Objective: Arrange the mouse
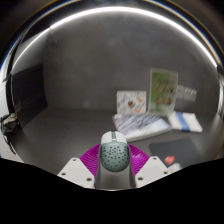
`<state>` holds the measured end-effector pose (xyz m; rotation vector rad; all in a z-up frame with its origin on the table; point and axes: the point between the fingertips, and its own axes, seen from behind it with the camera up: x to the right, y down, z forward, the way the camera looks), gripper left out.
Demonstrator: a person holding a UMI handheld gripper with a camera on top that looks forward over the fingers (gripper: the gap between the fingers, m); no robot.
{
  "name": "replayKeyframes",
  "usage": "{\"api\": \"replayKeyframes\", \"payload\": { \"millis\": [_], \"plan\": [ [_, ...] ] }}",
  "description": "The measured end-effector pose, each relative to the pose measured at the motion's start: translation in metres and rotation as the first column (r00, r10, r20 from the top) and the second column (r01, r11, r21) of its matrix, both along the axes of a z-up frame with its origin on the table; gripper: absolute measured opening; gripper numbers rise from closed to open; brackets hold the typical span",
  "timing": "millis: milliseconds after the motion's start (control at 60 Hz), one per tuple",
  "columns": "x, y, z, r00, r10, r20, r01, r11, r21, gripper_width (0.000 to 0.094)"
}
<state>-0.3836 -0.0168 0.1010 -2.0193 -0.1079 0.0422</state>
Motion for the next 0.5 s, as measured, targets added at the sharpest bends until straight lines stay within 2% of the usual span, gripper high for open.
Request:
{"api": "replayKeyframes", "payload": {
  "millis": [50, 133, 183, 250, 317, 400, 500],
  "plan": [
    [0.026, -0.004, 0.045, 0.999, -0.035, 0.032, 0.032, 0.996, 0.082, 0.0398],
    [0.083, -0.017, 0.111, 0.990, -0.112, 0.091, 0.093, 0.977, 0.191, 0.0396],
    [0.124, -0.024, 0.131, 0.980, -0.163, 0.116, 0.134, 0.964, 0.229, 0.0396],
    [0.184, -0.021, 0.134, 0.967, -0.224, 0.123, 0.190, 0.953, 0.238, 0.0396],
    [0.233, -0.025, 0.112, 0.957, -0.266, 0.113, 0.241, 0.950, 0.199, 0.0395],
    [0.277, -0.010, 0.049, 0.957, -0.275, 0.090, 0.264, 0.958, 0.112, 0.0395],
    [0.300, -0.001, -0.025, 0.974, -0.220, 0.060, 0.223, 0.974, -0.031, 0.0396]
  ]
}}
